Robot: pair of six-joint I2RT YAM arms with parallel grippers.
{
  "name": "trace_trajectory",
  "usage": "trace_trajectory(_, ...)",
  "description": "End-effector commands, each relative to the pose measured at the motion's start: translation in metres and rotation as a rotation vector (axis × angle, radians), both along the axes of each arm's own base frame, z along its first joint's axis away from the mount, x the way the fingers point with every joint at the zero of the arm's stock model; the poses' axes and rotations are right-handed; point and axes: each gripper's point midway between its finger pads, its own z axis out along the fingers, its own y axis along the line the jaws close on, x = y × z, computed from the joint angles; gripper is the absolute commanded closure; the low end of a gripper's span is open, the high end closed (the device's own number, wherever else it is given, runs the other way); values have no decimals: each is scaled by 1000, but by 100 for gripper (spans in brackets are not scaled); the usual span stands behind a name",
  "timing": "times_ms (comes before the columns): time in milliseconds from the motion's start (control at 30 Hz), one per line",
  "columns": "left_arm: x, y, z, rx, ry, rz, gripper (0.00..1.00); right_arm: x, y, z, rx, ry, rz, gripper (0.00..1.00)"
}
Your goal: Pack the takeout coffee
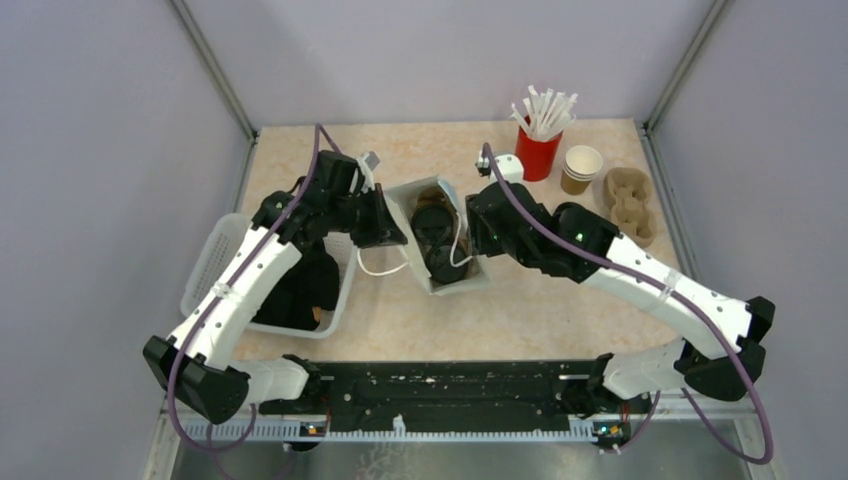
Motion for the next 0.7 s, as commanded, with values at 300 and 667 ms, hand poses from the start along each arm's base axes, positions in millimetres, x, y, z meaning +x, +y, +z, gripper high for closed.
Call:
trace_trajectory(300,26,-9,34,-165,7,48,100,24,-4,31,144,50,-28,57)
trace_trajectory(667,53,0,35,-244,30,107,96,27,-17,42,101,40,-21,44)
